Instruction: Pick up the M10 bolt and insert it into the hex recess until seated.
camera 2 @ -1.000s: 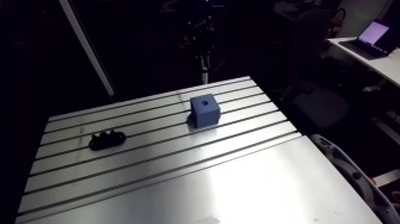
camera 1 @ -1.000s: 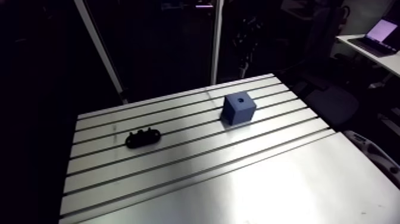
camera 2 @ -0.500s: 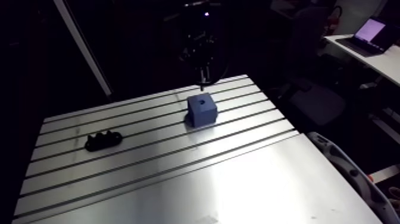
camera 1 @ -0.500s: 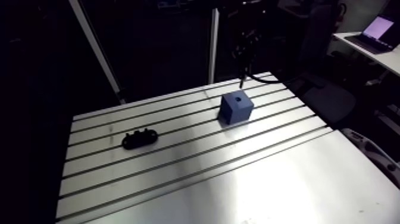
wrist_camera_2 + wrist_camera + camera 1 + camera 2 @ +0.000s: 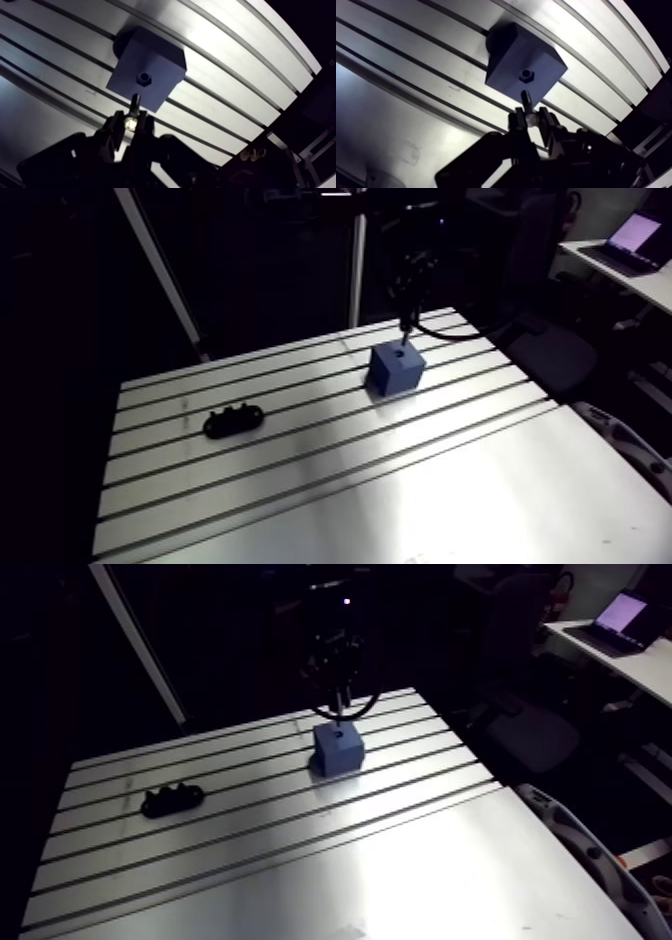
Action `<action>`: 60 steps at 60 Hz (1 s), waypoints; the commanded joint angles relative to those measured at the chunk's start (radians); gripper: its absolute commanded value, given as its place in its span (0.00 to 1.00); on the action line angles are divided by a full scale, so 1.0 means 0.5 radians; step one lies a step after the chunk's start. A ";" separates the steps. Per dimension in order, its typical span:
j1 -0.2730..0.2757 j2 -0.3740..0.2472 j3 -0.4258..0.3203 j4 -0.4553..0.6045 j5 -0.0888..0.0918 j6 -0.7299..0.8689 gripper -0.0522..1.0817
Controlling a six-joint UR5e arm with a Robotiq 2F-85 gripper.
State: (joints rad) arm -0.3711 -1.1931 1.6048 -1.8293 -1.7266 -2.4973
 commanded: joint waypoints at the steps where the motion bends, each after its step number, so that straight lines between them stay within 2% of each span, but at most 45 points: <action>1: -0.004 0.004 0.031 -0.076 -0.003 -0.017 0.79; 60: -0.004 0.050 0.047 -0.092 0.000 -0.008 0.79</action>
State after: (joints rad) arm -0.3732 -1.1704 1.6289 -1.8751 -1.7264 -2.5033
